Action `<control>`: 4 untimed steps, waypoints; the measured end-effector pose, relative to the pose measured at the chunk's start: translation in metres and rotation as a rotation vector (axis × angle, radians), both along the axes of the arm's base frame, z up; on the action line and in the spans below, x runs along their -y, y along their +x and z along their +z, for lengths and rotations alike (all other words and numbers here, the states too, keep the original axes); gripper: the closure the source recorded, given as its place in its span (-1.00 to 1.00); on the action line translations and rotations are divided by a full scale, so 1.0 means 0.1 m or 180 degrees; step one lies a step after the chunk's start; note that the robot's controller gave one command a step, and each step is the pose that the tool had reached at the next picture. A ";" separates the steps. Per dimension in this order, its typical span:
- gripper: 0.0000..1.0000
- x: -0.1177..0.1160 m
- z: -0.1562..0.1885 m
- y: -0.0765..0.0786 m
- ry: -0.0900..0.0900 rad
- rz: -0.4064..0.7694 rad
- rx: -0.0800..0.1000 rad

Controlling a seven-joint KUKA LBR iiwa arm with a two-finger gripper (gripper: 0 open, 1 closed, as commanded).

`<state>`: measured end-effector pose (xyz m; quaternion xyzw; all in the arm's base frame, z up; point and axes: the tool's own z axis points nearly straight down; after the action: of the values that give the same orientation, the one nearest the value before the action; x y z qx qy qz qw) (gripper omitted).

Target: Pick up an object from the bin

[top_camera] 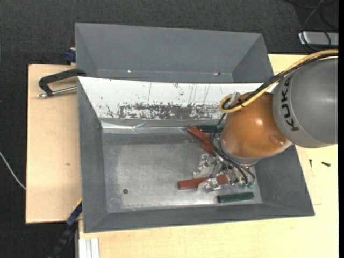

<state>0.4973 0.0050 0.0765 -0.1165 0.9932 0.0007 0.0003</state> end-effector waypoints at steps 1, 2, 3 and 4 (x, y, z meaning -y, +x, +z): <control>1.00 0.00 0.01 0.00 0.0000 0.0002 -0.0002; 1.00 -0.04 0.40 0.06 0.0000 0.0212 0.0030; 1.00 0.00 1.14 0.08 0.0000 0.0723 0.0013; 1.00 0.00 1.14 0.08 0.0000 0.0723 0.0012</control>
Offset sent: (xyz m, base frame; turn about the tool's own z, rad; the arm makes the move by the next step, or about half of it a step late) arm 0.0172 0.0140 -0.0065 -0.2498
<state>0.5048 0.0051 0.1906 -0.2283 0.9736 0.0005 0.0021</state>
